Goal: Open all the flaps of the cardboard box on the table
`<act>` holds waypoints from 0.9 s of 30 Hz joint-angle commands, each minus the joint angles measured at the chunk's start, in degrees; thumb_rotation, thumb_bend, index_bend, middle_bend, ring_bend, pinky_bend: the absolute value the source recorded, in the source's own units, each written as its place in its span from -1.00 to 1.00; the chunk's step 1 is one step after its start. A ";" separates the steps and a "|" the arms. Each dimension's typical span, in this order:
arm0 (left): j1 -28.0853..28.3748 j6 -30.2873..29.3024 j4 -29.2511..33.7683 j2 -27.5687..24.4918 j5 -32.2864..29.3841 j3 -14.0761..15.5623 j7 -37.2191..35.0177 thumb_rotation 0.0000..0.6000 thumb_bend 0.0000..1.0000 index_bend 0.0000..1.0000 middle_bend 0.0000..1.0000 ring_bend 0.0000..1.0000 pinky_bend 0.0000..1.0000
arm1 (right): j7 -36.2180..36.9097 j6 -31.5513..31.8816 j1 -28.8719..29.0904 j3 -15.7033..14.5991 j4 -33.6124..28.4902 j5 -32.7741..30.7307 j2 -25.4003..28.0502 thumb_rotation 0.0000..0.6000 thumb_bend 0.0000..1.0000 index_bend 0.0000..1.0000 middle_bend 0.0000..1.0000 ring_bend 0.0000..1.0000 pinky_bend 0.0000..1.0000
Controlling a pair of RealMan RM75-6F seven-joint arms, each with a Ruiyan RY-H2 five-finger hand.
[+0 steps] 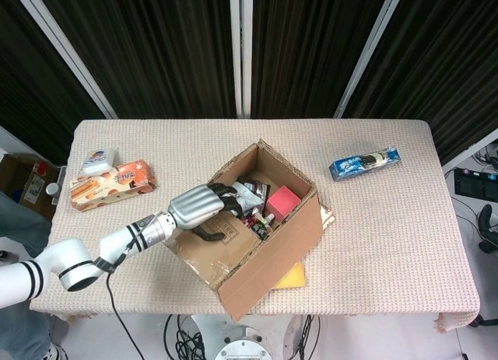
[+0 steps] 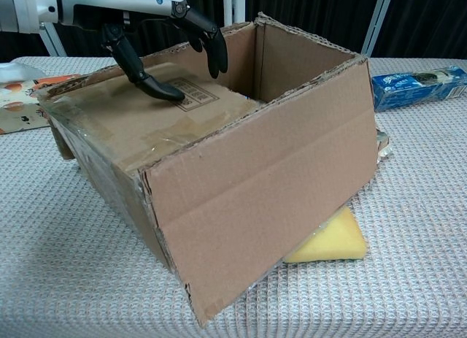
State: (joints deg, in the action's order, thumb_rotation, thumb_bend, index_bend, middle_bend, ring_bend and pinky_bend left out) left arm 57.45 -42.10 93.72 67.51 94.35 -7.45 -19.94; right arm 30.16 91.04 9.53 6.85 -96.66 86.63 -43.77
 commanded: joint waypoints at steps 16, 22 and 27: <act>4.25 0.65 -1.04 0.31 2.01 2.00 -2.40 0.33 0.33 -0.29 -0.31 -0.77 -0.64 | 2.35 -1.82 0.15 1.48 1.89 -0.20 -0.90 1.00 0.25 -1.00 -1.00 -1.00 -1.00; 5.40 1.56 -1.28 0.25 1.83 2.72 -2.37 0.32 0.33 -0.29 -0.25 -0.78 -0.64 | 3.60 -2.89 0.27 1.60 2.86 -0.23 -1.19 1.00 0.25 -1.00 -1.00 -1.00 -1.00; 5.60 0.93 -0.67 -0.71 1.16 2.51 -1.22 0.32 0.33 -0.29 -0.14 -0.78 -0.64 | 4.61 -3.43 0.46 1.90 3.65 -0.25 -1.49 1.00 0.25 -1.00 -1.00 -1.00 -1.00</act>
State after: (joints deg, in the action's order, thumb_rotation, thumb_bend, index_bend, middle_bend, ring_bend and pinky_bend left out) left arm 63.02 -40.99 92.86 67.04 95.67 -4.86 -21.42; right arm 34.76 87.63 9.96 8.73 -93.03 86.38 -45.24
